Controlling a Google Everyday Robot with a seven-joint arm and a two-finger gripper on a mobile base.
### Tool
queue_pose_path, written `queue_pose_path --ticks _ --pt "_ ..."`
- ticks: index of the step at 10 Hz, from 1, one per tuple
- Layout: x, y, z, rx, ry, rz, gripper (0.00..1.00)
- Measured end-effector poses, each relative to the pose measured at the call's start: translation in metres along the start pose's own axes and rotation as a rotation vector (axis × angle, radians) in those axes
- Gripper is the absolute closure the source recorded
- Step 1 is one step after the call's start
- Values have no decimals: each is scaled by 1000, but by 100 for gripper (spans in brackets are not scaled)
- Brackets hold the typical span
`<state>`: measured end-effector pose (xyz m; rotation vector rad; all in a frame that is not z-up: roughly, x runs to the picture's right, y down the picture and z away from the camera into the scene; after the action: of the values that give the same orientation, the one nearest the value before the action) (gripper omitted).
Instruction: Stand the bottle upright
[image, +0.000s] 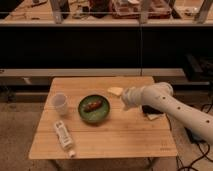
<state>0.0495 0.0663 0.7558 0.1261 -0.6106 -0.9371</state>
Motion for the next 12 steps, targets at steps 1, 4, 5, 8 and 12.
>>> queue_pose_path --ticks 1,4,5,8,12 --pt "-8 -1 4 -7 -12 -38 20" --pt "-8 2 3 -16 -12 -48 20" --pt "-9 3 3 -29 -18 -66 20" --pt "-31 -7 -3 -97 -104 -250 20" --pt "-113 -45 -7 -121 -359 -628 20"
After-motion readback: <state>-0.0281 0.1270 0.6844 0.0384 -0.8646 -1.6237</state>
